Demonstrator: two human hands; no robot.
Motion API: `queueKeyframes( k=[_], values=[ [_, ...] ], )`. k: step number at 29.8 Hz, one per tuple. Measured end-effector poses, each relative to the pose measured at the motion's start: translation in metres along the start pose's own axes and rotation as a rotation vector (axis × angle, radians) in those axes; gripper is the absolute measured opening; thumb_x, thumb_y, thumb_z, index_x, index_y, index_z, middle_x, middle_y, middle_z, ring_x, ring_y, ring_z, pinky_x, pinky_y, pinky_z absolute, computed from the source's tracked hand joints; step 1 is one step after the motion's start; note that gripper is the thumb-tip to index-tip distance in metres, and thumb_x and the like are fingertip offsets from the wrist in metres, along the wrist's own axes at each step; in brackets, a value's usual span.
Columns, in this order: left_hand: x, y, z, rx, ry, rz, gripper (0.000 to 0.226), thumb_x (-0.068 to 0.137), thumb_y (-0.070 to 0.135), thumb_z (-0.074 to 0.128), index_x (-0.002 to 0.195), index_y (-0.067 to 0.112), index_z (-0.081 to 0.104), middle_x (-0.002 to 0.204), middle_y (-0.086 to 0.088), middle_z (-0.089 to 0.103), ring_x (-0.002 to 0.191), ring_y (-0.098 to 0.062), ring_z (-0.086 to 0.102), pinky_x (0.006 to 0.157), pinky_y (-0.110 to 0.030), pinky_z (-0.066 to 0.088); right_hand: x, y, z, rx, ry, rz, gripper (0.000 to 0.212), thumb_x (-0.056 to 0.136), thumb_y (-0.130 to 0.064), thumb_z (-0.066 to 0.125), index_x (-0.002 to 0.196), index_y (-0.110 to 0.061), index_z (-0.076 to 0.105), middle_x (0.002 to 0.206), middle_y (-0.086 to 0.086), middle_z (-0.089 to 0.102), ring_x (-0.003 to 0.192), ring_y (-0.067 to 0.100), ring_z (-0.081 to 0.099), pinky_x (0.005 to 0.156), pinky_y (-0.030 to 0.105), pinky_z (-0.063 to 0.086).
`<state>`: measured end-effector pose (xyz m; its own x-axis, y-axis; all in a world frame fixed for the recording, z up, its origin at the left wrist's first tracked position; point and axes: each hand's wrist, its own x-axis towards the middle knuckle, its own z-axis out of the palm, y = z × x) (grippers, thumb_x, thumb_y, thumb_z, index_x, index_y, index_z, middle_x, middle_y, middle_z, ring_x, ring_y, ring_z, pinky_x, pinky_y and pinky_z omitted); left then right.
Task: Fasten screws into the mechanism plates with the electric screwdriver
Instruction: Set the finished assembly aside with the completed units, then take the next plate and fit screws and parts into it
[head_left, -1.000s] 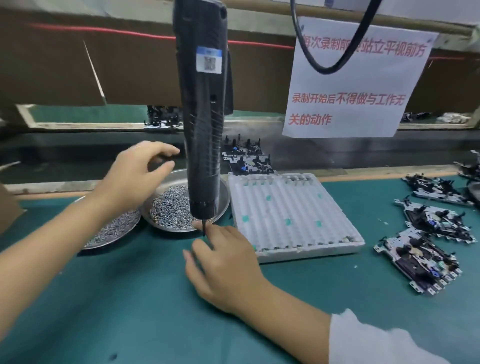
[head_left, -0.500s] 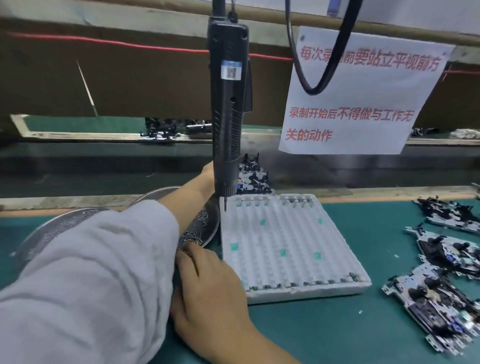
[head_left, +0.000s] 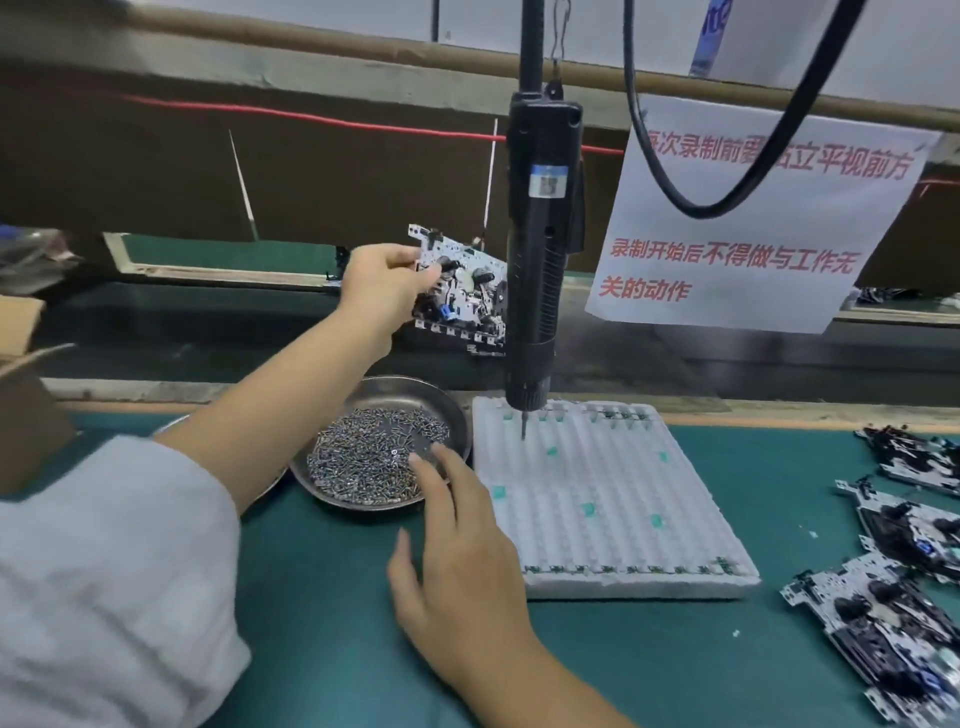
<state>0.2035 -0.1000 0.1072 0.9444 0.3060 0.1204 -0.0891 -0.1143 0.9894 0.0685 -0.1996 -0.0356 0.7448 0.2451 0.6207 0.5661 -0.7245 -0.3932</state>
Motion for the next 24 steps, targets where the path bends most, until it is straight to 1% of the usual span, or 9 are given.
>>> queueKeyframes(
  k=[3, 5, 8, 11, 13, 16, 18, 21, 24],
  values=[
    [-0.022, 0.003, -0.060, -0.103, -0.056, -0.108, 0.046, 0.073, 0.004, 0.072, 0.117, 0.007, 0.060, 0.095, -0.005, 0.071, 0.072, -0.010, 0.071, 0.052, -0.019, 0.052, 0.000, 0.000, -0.004, 0.156, 0.047, 0.067, 0.059, 0.089, -0.025, 0.051, 0.145, -0.024, 0.029, 0.151, -0.006, 0.025, 0.134, -0.001, 0.029, 0.101, 0.009, 0.031],
    [-0.050, 0.005, -0.095, -0.112, -0.115, -0.169, 0.052, 0.061, 0.010, 0.072, 0.112, 0.007, 0.062, 0.087, -0.004, 0.073, 0.067, -0.010, 0.069, 0.062, -0.021, 0.055, 0.003, 0.001, -0.011, 0.317, 0.067, 0.111, 0.056, 0.094, -0.028, 0.043, 0.140, -0.040, 0.016, 0.150, -0.014, 0.019, 0.137, -0.008, 0.018, 0.107, 0.005, 0.016],
    [-0.099, -0.012, -0.129, -0.007, -0.164, -0.297, 0.042, 0.068, 0.015, 0.071, 0.108, 0.011, 0.062, 0.092, -0.003, 0.066, 0.064, -0.011, 0.058, 0.097, -0.035, 0.041, -0.005, 0.001, -0.015, 0.541, 0.086, 0.139, 0.047, 0.096, -0.028, 0.041, 0.136, -0.045, 0.023, 0.144, -0.021, 0.030, 0.135, -0.001, 0.031, 0.111, 0.017, 0.024],
    [-0.150, -0.049, -0.154, -0.032, -0.146, -0.448, 0.047, 0.066, 0.013, 0.072, 0.112, 0.008, 0.062, 0.093, -0.006, 0.065, 0.079, -0.017, 0.050, 0.072, -0.027, 0.046, -0.018, -0.007, -0.015, 0.586, 0.038, 0.068, 0.040, 0.099, -0.033, 0.039, 0.137, -0.043, 0.031, 0.142, -0.023, 0.036, 0.134, 0.001, 0.035, 0.110, 0.015, 0.024],
    [-0.178, -0.073, -0.160, -0.069, -0.120, -0.523, 0.031, 0.073, 0.005, 0.071, 0.102, 0.008, 0.063, 0.083, -0.003, 0.072, 0.065, -0.010, 0.060, 0.052, -0.022, 0.048, -0.024, -0.011, -0.018, 0.572, -0.049, -0.034, 0.039, 0.098, -0.039, 0.040, 0.137, -0.038, 0.037, 0.142, -0.020, 0.041, 0.134, 0.003, 0.037, 0.109, 0.017, 0.027],
    [-0.193, -0.088, -0.165, -0.090, -0.130, -0.560, 0.017, 0.084, 0.002, 0.064, 0.101, 0.003, 0.064, 0.088, -0.007, 0.075, 0.076, -0.011, 0.071, 0.066, -0.024, 0.057, -0.027, -0.016, -0.022, 0.325, -0.239, -0.350, 0.047, 0.096, -0.048, 0.044, 0.135, -0.022, 0.046, 0.137, -0.007, 0.051, 0.127, 0.011, 0.046, 0.106, 0.031, 0.036],
    [-0.193, -0.093, -0.178, 0.079, -0.139, -0.459, 0.022, 0.086, 0.012, 0.065, 0.108, 0.011, 0.064, 0.095, -0.002, 0.074, 0.093, -0.011, 0.069, 0.085, -0.026, 0.053, -0.030, -0.019, -0.019, 0.073, -0.309, -0.526, 0.052, 0.093, -0.056, 0.046, 0.131, -0.022, 0.054, 0.130, -0.005, 0.057, 0.120, 0.016, 0.052, 0.103, 0.037, 0.041],
    [-0.182, -0.097, -0.212, 0.633, 0.098, -0.050, 0.011, 0.086, 0.030, 0.066, 0.096, 0.035, 0.068, 0.090, 0.021, 0.069, 0.091, 0.011, 0.060, 0.081, -0.009, 0.043, -0.031, -0.024, -0.014, -0.056, -0.348, -0.580, 0.045, 0.092, -0.053, 0.045, 0.123, -0.025, 0.062, 0.123, -0.009, 0.061, 0.113, 0.017, 0.058, 0.099, 0.043, 0.044],
    [-0.159, -0.107, -0.238, 1.196, 0.296, 0.094, 0.036, 0.088, 0.041, 0.060, 0.121, 0.026, 0.060, 0.115, 0.001, 0.063, 0.107, -0.019, 0.054, 0.086, -0.034, 0.042, -0.028, -0.026, -0.009, -0.124, -0.304, -0.555, 0.041, 0.089, -0.046, 0.044, 0.117, -0.026, 0.066, 0.121, -0.011, 0.063, 0.113, 0.018, 0.060, 0.096, 0.050, 0.046]
  ],
)
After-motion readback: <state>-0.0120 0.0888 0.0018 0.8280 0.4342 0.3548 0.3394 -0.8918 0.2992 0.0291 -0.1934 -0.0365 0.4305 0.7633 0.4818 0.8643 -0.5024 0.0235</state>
